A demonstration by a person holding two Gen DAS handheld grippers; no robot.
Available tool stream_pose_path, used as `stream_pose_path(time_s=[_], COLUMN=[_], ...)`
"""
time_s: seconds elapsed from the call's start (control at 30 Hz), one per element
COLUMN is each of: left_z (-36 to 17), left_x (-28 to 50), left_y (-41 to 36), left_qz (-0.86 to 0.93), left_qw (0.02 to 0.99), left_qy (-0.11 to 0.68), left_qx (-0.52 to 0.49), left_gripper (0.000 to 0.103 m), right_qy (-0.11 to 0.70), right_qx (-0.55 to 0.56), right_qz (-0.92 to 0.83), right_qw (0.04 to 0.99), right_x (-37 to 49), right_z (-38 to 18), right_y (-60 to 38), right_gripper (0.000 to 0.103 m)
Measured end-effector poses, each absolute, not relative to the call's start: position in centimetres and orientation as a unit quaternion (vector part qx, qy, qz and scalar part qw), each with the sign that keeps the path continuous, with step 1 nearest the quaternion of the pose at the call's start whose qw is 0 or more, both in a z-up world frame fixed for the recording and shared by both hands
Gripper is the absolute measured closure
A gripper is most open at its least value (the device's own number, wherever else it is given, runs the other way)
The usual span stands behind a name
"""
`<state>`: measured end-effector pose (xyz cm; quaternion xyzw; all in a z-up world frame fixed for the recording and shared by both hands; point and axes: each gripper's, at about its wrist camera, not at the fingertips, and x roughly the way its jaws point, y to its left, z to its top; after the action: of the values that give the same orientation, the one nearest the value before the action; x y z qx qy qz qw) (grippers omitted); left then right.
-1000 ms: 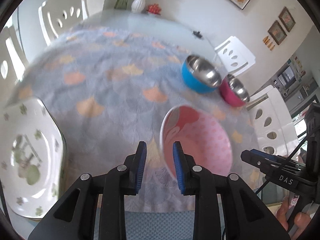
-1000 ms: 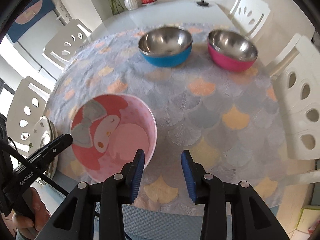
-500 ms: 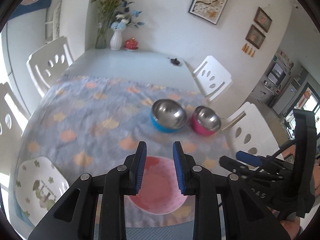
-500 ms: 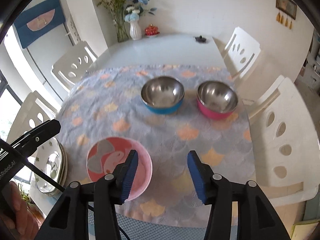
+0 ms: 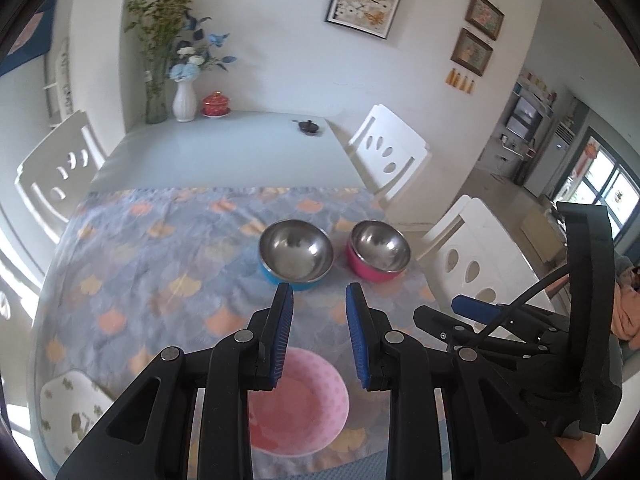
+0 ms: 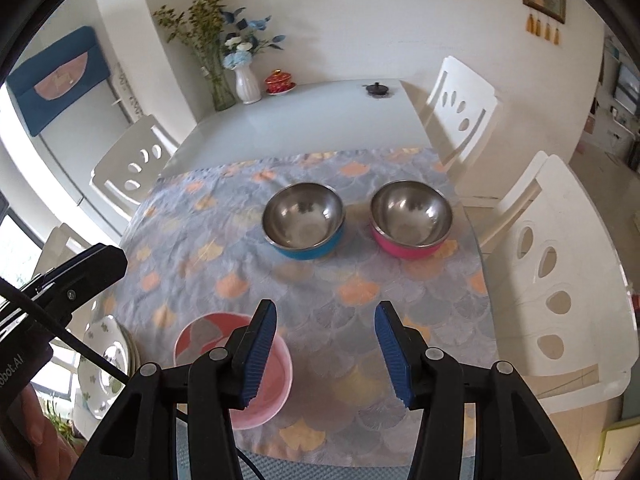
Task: Organize plates and bowls
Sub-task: 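Move both grippers to the blue steel bowl and grasp its rim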
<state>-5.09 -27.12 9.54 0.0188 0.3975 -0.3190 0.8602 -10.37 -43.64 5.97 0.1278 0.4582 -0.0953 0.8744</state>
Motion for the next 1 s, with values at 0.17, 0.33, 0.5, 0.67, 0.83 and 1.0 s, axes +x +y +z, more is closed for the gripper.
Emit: stream_pose_path(time_s=[0.17,0.33,0.5,0.67,0.83,1.0], left_z=[9.2,8.4,6.9,5.4,4.1,2.7], left_x=[-3.1,-0.8,2.4,5.3,7.4,8.7], left_y=[-28.2,-28.6,-28.6,-29.8,-30.4,-31.0], left_qz=[-0.335,-0.332,-0.309,-0.250,-0.246,-0.237], left_qw=[0.851,0.848,0.851,0.867,0.861,0.858], left_qy=[0.403,0.412,0.424,0.426,0.438,0.448], left_qx=[0.023,0.022,0.014,0.063,0.073,0.085], left_gripper=[0.079,0.073,0.040,0.040,0.040,0.040], right_qy=[0.464,0.470,0.470,0.483,0.502,0.513], right_qx=[0.137,0.139,0.168,0.192,0.209,0.216], right_qz=[-0.114,-0.124,-0.121,-0.125,-0.130,-0.128], right_qw=[0.868,0.863,0.858,0.845,0.829,0.821], right_x=[-9.1,-7.2,-5.4,-3.5,-1.3,0.5], right_z=[5.6,5.0,4.1,2.2,0.2,-1.4], right_y=[-44.4,-44.5,-45.5,-47.1,-48.4,-48.9], right_gripper=[0.054,0.054,0.053,0.052,0.052,0.052])
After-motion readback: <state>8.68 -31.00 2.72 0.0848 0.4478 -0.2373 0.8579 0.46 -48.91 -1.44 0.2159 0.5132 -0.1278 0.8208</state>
